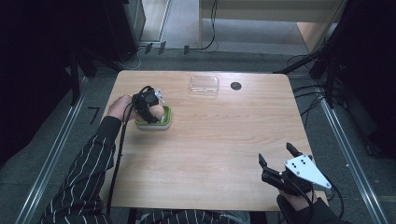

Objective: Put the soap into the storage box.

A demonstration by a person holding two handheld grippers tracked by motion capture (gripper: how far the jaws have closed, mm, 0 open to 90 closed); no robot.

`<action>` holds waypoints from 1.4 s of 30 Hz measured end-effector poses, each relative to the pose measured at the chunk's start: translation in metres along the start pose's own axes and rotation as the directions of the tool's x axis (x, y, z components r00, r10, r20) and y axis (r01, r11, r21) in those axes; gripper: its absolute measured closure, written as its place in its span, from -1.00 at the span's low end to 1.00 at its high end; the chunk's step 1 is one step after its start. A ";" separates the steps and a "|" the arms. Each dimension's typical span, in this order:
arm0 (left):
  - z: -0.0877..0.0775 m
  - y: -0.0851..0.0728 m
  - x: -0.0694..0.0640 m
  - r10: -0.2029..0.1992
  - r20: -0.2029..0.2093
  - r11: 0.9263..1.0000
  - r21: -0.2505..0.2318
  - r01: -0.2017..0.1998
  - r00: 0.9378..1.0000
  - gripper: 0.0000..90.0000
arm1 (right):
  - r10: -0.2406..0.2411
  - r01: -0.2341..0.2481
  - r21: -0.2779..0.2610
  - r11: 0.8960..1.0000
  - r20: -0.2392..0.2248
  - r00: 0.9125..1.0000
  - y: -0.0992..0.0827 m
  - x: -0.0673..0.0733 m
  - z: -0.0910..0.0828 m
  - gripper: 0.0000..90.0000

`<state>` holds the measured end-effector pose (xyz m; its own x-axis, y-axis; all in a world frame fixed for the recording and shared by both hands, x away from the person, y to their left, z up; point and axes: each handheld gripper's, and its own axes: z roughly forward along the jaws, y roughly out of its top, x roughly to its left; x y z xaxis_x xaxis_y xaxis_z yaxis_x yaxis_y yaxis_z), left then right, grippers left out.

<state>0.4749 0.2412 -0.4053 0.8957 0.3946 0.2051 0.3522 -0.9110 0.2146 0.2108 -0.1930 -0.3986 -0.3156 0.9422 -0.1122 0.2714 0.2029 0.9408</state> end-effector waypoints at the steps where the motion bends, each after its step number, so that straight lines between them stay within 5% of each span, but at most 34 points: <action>1: 0.001 0.000 0.001 -0.004 0.002 1.000 0.001 0.004 1.000 -0.25 | -0.002 0.002 0.000 1.000 0.000 1.000 0.000 0.000 0.000 -0.70; 42: 0.027 -0.004 0.011 -0.082 -0.010 0.996 0.036 0.082 0.997 -0.25 | -0.006 0.006 0.000 1.000 0.000 1.000 0.000 0.001 0.000 -0.70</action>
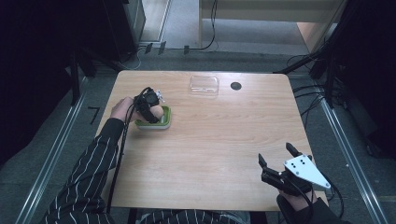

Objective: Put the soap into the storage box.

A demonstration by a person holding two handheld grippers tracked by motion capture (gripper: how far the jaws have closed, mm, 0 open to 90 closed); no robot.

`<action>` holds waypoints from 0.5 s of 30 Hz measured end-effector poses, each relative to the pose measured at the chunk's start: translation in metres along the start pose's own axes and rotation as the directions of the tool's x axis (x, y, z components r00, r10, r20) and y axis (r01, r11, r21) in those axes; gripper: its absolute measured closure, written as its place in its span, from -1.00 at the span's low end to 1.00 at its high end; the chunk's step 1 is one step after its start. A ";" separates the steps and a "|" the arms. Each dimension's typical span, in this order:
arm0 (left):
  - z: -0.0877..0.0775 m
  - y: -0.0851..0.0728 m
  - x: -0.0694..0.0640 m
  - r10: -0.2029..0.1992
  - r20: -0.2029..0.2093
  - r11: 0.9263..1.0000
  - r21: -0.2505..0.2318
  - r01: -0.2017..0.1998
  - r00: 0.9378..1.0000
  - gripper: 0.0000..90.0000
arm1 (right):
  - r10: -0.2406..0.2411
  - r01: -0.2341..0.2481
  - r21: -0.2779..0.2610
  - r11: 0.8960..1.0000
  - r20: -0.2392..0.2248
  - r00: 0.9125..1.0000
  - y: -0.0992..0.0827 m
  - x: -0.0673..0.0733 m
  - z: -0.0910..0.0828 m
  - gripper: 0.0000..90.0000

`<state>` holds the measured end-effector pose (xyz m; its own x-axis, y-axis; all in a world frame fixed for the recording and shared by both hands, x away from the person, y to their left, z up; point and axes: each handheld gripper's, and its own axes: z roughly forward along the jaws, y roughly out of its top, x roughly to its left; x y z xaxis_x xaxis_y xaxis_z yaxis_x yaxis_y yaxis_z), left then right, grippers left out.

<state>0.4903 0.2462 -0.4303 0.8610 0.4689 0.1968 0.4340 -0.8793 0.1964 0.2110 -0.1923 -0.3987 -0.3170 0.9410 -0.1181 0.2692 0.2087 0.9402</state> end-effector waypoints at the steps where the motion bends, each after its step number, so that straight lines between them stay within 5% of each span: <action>1: 0.001 0.000 0.000 -0.004 0.001 1.000 -0.001 0.004 1.000 -0.25 | 0.000 0.000 0.000 1.000 0.001 1.000 0.000 0.000 0.000 -0.70; 15: 0.005 -0.001 0.002 -0.031 0.013 0.999 0.010 0.031 0.999 -0.27 | -0.001 0.001 0.006 1.000 -0.002 1.000 0.000 -0.001 0.004 -0.70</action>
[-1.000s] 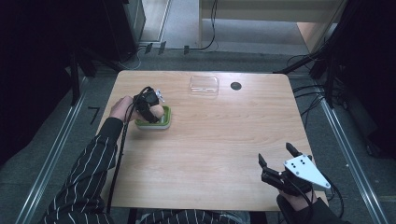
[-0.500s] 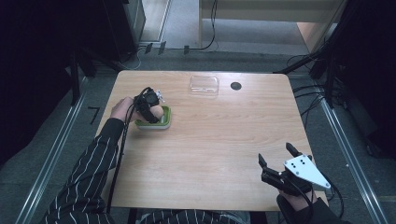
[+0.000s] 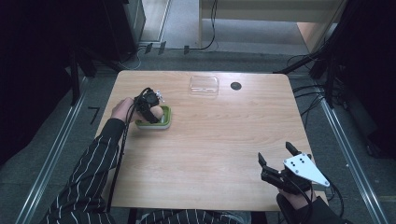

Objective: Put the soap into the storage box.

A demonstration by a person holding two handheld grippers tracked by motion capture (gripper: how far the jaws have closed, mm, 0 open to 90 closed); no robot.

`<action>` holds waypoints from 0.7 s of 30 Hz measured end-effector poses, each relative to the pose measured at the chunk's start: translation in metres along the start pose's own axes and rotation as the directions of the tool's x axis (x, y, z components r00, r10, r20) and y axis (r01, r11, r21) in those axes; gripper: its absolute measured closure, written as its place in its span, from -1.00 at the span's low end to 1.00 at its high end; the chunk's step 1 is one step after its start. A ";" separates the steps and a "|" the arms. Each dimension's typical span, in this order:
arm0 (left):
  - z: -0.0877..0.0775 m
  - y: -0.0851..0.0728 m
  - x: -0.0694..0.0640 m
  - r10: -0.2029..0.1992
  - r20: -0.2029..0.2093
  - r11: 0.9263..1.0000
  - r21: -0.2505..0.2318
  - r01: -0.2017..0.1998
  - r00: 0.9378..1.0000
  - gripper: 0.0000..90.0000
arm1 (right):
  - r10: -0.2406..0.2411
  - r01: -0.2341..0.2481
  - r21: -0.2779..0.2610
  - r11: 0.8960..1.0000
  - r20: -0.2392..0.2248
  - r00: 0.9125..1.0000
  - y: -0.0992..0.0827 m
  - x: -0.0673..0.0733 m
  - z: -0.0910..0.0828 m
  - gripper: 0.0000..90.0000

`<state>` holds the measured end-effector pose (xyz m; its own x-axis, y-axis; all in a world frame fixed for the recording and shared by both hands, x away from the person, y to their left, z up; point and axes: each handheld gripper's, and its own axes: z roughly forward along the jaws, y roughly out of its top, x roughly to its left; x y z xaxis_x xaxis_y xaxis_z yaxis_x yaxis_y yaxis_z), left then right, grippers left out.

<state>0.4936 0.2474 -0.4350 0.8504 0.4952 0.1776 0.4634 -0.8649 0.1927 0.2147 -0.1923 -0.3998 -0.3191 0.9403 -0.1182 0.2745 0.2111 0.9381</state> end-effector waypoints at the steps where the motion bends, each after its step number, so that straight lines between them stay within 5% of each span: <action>1: 0.000 0.000 0.000 -0.003 0.001 1.000 -0.003 0.003 1.000 -0.27 | -0.002 0.002 -0.001 1.000 -0.002 1.000 0.000 0.000 0.001 -0.70; 13: 0.000 0.000 -0.001 -0.015 -0.007 1.000 0.002 0.015 1.000 -0.29 | 0.010 -0.010 -0.006 1.000 -0.005 1.000 -0.001 -0.003 0.001 -0.70; 16: -0.001 -0.002 -0.001 -0.047 -0.011 0.999 -0.006 0.047 0.999 -0.31 | 0.005 -0.005 -0.007 1.000 -0.011 1.000 0.000 -0.001 0.000 -0.70; 21: -0.006 -0.001 -0.002 -0.045 -0.051 0.999 -0.027 0.044 0.998 -0.58 | -0.002 0.002 -0.011 1.000 -0.008 1.000 0.001 0.001 -0.002 -0.70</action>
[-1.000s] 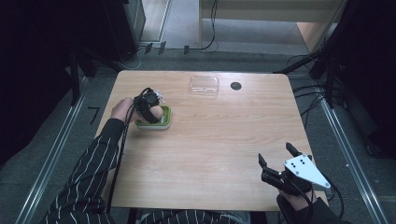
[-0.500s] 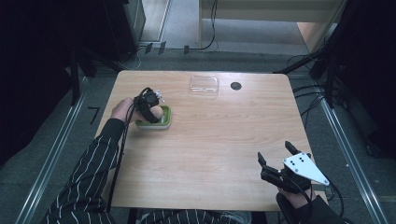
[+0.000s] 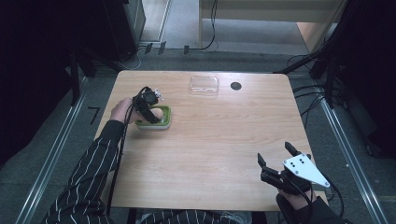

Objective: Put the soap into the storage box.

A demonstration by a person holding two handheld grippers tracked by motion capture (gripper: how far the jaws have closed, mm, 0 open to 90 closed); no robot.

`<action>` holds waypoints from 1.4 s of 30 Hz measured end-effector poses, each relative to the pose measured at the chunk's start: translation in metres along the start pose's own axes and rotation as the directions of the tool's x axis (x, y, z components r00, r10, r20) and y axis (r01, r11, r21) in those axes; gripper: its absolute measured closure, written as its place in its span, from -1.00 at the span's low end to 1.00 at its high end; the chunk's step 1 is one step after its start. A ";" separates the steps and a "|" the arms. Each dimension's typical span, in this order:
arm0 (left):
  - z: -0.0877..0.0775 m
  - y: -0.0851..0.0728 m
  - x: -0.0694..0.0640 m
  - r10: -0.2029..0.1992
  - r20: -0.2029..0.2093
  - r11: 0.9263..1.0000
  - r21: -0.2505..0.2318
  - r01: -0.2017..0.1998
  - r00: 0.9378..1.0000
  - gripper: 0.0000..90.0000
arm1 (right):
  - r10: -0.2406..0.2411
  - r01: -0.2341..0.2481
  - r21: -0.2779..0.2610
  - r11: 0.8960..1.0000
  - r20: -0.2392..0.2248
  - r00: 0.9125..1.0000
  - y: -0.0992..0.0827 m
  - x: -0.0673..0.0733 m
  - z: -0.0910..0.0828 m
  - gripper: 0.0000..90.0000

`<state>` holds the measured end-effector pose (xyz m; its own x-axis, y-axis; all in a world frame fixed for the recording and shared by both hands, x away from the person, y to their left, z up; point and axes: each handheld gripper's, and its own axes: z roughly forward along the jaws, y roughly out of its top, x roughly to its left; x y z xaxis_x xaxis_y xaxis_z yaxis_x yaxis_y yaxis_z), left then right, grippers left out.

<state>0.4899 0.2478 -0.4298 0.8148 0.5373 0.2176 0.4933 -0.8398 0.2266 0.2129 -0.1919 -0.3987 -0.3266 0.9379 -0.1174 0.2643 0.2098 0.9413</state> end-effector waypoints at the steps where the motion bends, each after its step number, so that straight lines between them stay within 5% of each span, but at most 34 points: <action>1: 0.000 0.000 0.000 0.000 0.000 1.000 0.000 0.000 1.000 -0.59 | 0.000 0.000 0.000 1.000 0.000 1.000 0.000 0.000 0.000 -0.70; 9: -0.009 -0.001 0.001 -0.019 -0.020 1.000 0.000 0.019 1.000 -0.71 | 0.003 -0.003 0.004 1.000 0.006 1.000 0.000 0.001 -0.002 -0.70; 22: -0.034 -0.008 -0.008 -0.143 0.055 0.987 0.079 0.139 0.988 -0.95 | 0.004 -0.004 0.001 1.000 0.006 1.000 0.000 0.001 -0.002 -0.70; 42: -0.054 -0.031 -0.051 -0.145 0.060 0.983 0.121 0.137 0.988 -1.00 | 0.001 -0.001 0.001 1.000 0.012 1.000 0.000 0.001 -0.004 -0.70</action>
<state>0.4164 0.2502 -0.3964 0.7514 0.6479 0.1249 0.6336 -0.7614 0.1372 0.2091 -0.1920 -0.3980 -0.3154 0.9413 -0.1202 0.2658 0.2092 0.9411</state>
